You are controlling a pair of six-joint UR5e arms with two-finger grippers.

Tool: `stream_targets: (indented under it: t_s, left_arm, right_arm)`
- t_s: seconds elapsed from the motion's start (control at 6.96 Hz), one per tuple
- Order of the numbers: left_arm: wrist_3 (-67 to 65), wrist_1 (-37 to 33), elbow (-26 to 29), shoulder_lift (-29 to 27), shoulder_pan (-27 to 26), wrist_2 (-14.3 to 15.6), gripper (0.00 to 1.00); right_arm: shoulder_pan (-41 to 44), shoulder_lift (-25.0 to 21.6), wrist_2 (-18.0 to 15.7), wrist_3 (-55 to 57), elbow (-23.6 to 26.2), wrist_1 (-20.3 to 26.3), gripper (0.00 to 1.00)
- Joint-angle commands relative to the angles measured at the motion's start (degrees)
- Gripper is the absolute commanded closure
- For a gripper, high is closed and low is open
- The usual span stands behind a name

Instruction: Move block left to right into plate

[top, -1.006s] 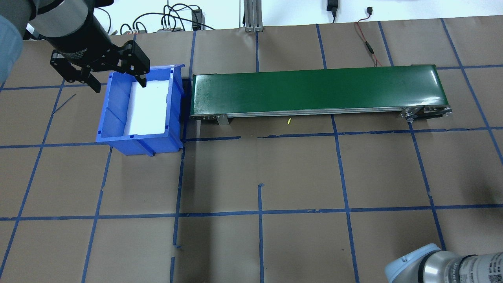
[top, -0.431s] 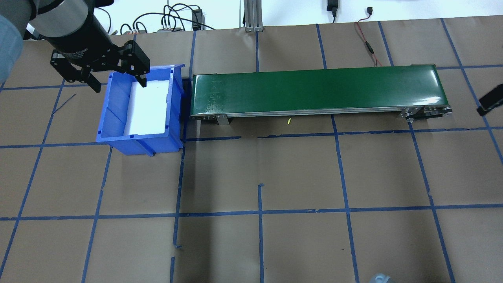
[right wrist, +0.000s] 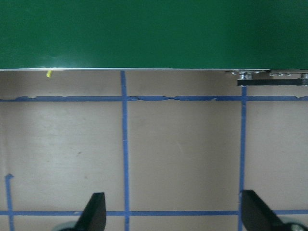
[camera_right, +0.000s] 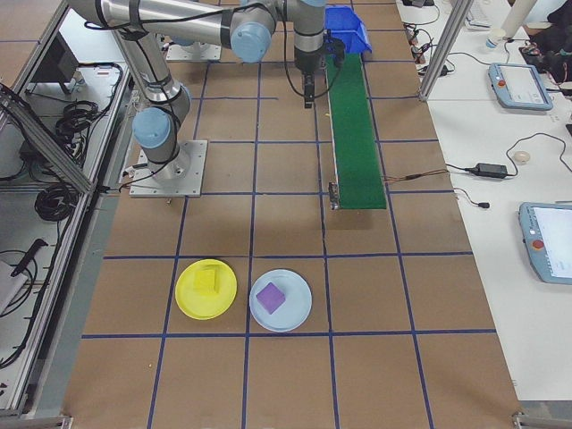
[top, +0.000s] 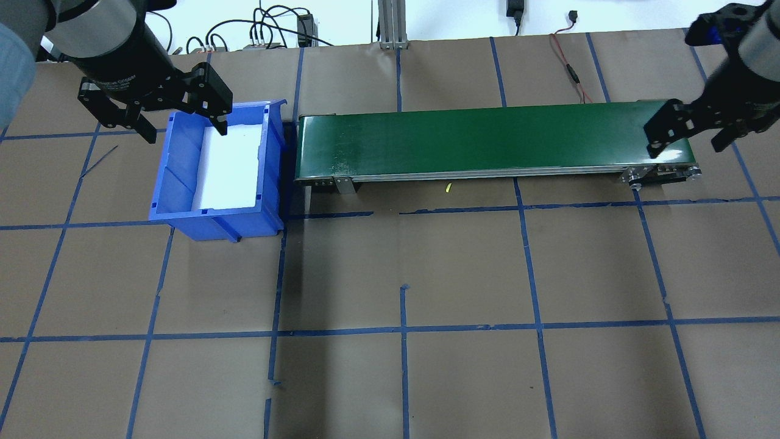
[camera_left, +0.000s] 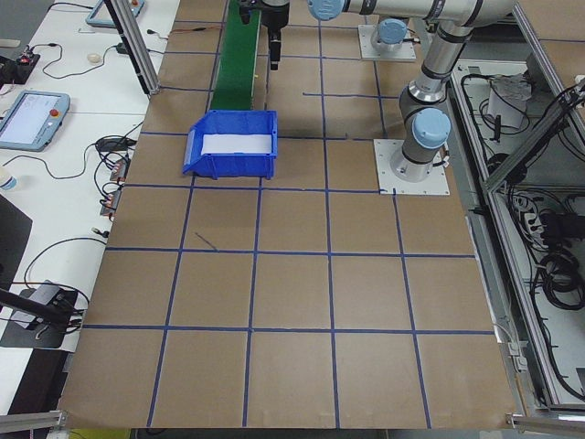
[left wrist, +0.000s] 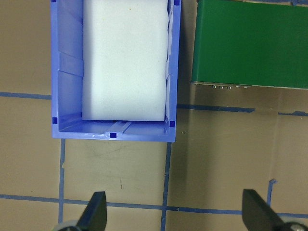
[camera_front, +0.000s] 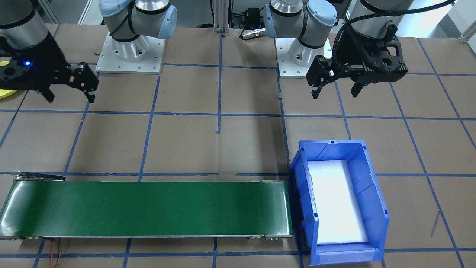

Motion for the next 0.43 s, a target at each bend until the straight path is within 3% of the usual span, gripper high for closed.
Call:
stream_targets:
  t_s: [0.0,0.29]
  left_arm:
    - [0.00,0.00,-0.07,0.28,0.00,0.06,0.00]
    - [0.00,0.00,0.19,0.19,0.09,0.06,0.00]
  right_arm:
    - [9.53,-0.19,2.06,11.91,-1.71,0.35,0.00]
    - [10.00,0.26,-0.41,12.21,-1.01,0.26,0.00]
